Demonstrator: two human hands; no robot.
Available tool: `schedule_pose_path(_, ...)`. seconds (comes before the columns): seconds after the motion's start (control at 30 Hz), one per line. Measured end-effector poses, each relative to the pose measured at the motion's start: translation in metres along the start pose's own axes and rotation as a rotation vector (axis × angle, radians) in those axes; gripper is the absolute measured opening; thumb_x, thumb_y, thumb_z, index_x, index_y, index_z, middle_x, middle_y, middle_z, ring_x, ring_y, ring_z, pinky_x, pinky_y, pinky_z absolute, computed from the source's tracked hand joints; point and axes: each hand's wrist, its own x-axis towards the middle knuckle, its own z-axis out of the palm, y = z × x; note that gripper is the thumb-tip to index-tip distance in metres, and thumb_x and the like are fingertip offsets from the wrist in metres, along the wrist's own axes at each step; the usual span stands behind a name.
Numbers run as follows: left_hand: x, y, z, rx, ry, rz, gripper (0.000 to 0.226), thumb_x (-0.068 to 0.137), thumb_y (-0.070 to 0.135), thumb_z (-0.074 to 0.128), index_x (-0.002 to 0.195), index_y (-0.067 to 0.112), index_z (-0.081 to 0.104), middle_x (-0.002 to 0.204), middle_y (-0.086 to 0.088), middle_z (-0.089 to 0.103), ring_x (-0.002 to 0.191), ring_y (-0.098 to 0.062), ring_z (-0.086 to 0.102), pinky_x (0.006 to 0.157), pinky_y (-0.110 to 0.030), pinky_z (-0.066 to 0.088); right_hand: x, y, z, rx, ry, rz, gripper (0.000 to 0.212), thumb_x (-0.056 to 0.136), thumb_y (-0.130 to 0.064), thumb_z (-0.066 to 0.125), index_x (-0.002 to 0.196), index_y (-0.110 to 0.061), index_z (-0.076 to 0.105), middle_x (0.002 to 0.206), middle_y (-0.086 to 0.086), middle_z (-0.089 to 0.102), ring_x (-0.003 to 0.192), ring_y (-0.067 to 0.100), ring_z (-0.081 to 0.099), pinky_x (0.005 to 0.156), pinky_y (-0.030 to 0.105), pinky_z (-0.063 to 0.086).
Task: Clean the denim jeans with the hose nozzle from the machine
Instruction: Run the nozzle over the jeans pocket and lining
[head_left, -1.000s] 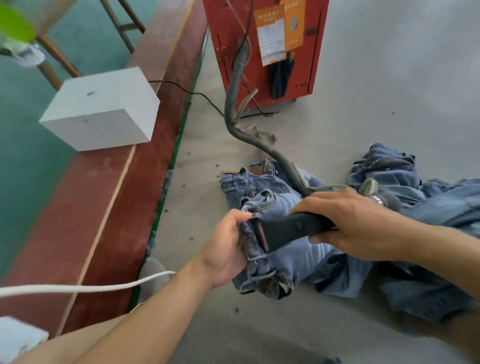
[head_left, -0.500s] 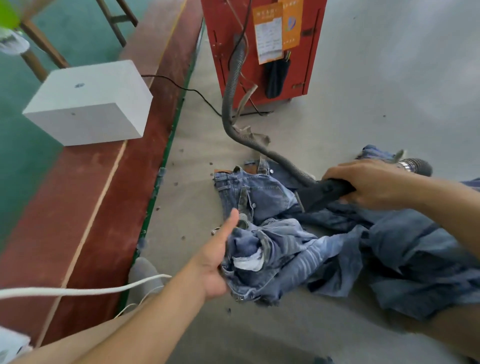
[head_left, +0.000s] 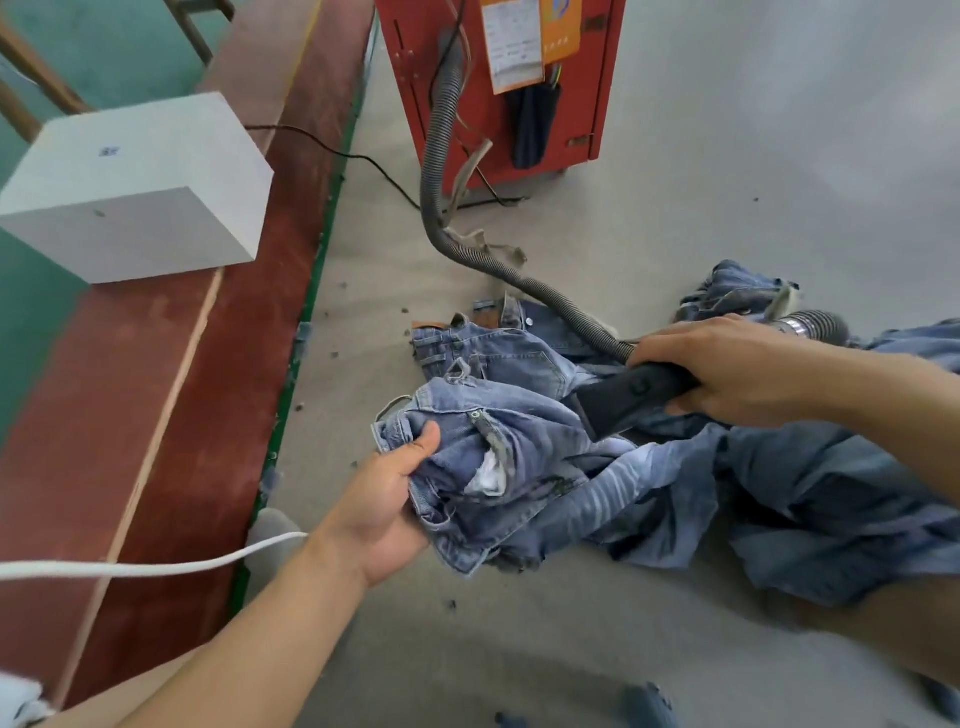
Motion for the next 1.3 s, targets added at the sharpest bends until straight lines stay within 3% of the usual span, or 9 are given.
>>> schedule_pose_path(0.1, 0.007, -0.002, 0.009, -0.007, 0.103, -0.099, 0.047, 0.091, 0.029, 0.061, 0.127, -0.001, 0.07, 0.127, -0.025, 0.069, 0.112, -0.043, 0.07, 0.087, -0.055, 0.06, -0.007, 0.0, -0.001, 0.054, 0.026, -0.001, 0.039, 0.087, -0.025, 0.08, 0.114, -0.044, 0.059, 0.106, -0.021, 0.063, 0.101, 0.013, 0.06, 0.091, 0.039, 0.045)
schedule_pose_path(0.2, 0.012, -0.014, 0.024, 0.247, 0.271, -0.288, 0.065, 0.061, 0.055, 0.095, 0.1, 0.004, 0.082, 0.107, -0.025, 0.076, 0.094, -0.044, 0.075, 0.082, -0.056, 0.061, -0.012, 0.001, -0.003, 0.088, 0.044, -0.013, 0.04, 0.087, -0.026, 0.082, 0.116, -0.044, 0.06, 0.108, -0.022, 0.064, 0.102, 0.012, 0.06, 0.094, 0.041, 0.046)
schedule_pose_path(0.27, 0.015, -0.029, 0.025, 0.404, 0.298, -0.405, 0.073, 0.049, 0.047, 0.102, 0.102, 0.002, 0.08, 0.098, -0.023, 0.077, 0.085, -0.04, 0.077, 0.077, -0.051, 0.063, -0.015, 0.001, -0.004, 0.093, 0.049, -0.027, 0.041, 0.087, -0.026, 0.082, 0.116, -0.044, 0.06, 0.108, -0.023, 0.064, 0.102, 0.013, 0.06, 0.095, 0.042, 0.046)
schedule_pose_path(0.4, 0.023, -0.051, 0.024, 0.673, 0.379, -0.472, 0.026, 0.089, 0.015, 0.077, 0.113, 0.005, 0.072, 0.096, -0.019, 0.078, 0.086, -0.032, 0.077, 0.086, -0.048, 0.062, -0.02, 0.004, -0.002, 0.087, 0.021, -0.048, 0.041, 0.088, -0.028, 0.08, 0.113, -0.048, 0.055, 0.107, -0.022, 0.063, 0.101, 0.013, 0.06, 0.094, 0.045, 0.046)
schedule_pose_path(0.5, 0.031, -0.04, 0.018, 0.504, 0.331, -0.391, 0.013, 0.1, 0.004, 0.06, 0.105, 0.002, 0.072, 0.083, -0.017, 0.077, 0.058, -0.021, 0.072, 0.058, -0.03, 0.061, -0.025, 0.01, 0.001, 0.083, 0.031, -0.053, 0.041, 0.089, -0.029, 0.078, 0.114, -0.049, 0.053, 0.11, -0.022, 0.062, 0.101, 0.012, 0.059, 0.093, 0.044, 0.046)
schedule_pose_path(0.7, 0.023, -0.032, 0.026, 0.285, 0.143, -0.179, 0.042, 0.084, 0.004, 0.065, 0.125, -0.004, 0.068, 0.123, -0.025, 0.071, 0.106, -0.036, 0.073, 0.083, -0.046, 0.063, -0.032, 0.014, 0.002, 0.096, 0.064, -0.064, 0.04, 0.091, -0.027, 0.076, 0.114, -0.05, 0.053, 0.109, -0.021, 0.061, 0.098, 0.011, 0.059, 0.086, 0.037, 0.044)
schedule_pose_path(0.9, 0.03, -0.034, 0.029, 0.282, 0.158, 0.046, 0.039, 0.09, -0.019, 0.049, 0.121, -0.004, 0.068, 0.122, -0.027, 0.07, 0.108, -0.041, 0.069, 0.103, -0.059, 0.05, -0.028, 0.02, 0.008, 0.036, 0.071, -0.067, 0.035, 0.092, -0.029, 0.075, 0.116, -0.045, 0.055, 0.111, -0.02, 0.061, 0.102, 0.011, 0.057, 0.088, 0.035, 0.037)
schedule_pose_path(1.03, 0.027, -0.033, 0.035, 0.247, 0.115, 0.031, 0.039, 0.084, -0.019, 0.052, 0.101, 0.001, 0.08, 0.12, -0.03, 0.07, 0.104, -0.041, 0.071, 0.093, -0.056, 0.058, -0.021, 0.02, 0.015, -0.037, 0.07, -0.045, 0.033, 0.092, -0.034, 0.074, 0.118, -0.042, 0.055, 0.102, -0.023, 0.053, 0.104, 0.012, 0.057, 0.086, 0.035, 0.033)
schedule_pose_path(1.3, 0.021, -0.025, 0.033, 0.13, -0.008, -0.066, 0.04, 0.079, -0.011, 0.055, 0.11, -0.002, 0.077, 0.122, -0.028, 0.07, 0.106, -0.04, 0.072, 0.085, -0.049, 0.061, -0.013, -0.013, 0.028, 0.097, 0.132, -0.103, 0.031, 0.093, -0.031, 0.071, 0.118, -0.041, 0.055, 0.103, -0.019, 0.056, 0.096, 0.009, 0.053, 0.095, 0.042, 0.038)
